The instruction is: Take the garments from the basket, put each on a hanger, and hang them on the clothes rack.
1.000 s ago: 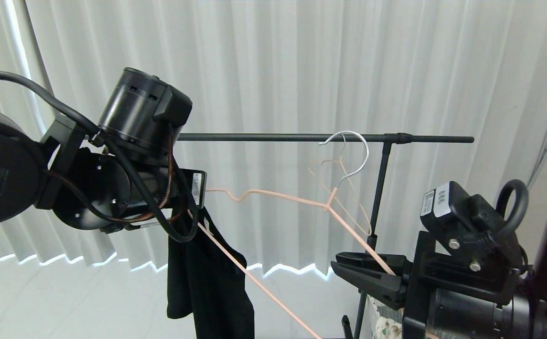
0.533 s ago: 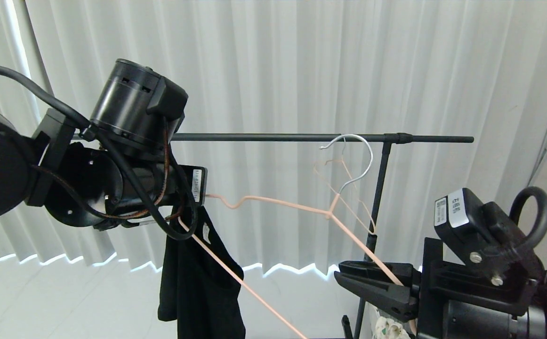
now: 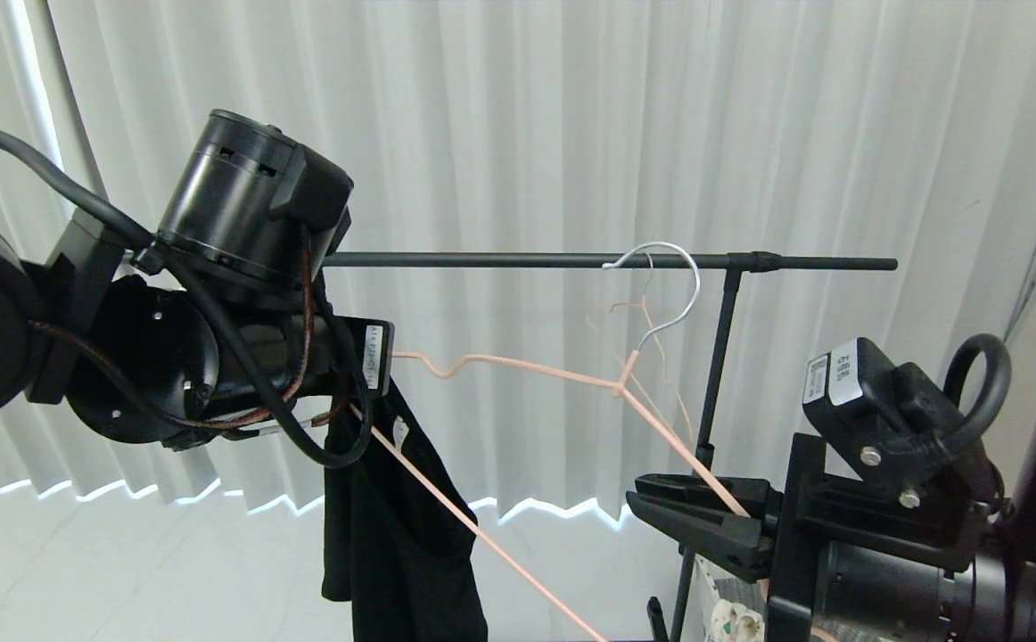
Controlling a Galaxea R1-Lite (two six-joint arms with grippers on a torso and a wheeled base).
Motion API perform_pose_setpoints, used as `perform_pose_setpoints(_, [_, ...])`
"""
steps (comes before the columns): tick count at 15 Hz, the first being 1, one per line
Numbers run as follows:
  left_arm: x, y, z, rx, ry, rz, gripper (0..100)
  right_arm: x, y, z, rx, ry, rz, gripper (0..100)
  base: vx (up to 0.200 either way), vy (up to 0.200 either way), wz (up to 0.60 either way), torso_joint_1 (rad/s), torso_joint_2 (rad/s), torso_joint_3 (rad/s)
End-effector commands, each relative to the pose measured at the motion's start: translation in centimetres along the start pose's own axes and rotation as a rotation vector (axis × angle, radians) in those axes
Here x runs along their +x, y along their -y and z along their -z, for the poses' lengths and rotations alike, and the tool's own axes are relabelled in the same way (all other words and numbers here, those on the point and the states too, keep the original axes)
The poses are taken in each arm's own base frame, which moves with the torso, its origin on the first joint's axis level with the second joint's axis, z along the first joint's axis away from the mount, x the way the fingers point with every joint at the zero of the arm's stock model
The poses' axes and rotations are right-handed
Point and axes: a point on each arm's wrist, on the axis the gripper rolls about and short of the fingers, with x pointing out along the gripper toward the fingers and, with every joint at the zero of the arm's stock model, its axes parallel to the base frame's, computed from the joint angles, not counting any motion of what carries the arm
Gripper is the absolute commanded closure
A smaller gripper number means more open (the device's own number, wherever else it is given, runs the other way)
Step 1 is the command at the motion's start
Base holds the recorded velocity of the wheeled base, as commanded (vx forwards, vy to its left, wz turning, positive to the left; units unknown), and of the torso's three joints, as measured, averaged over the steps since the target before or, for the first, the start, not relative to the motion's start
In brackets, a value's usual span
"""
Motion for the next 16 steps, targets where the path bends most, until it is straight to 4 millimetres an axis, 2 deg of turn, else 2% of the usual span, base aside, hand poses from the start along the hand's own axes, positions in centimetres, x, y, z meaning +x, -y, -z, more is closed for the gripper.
perform_pose_setpoints(1, [-0.3, 0.2, 0.1, 0.005, 0.005, 0.009, 100, 0.2, 0.1, 0.1, 0.001, -0.007, 0.006, 100, 0.0, 0.0, 0.0, 0.0, 0.0, 0.0])
perform_pose_setpoints(8, [-1.4, 1.6, 0.3, 0.038, 0.021, 0.065, 100, 1.4, 0.6, 0.5, -0.002, -0.028, 0.019, 100, 0.0, 0.0, 0.0, 0.0, 0.0, 0.0])
perform_pose_setpoints(16, [-3.9, 1.7, 0.4, 0.038, 0.068, 0.137, 100, 3.3, 0.7, 1.5, -0.001, -0.045, 0.013, 100, 0.0, 0.0, 0.0, 0.0, 0.0, 0.0])
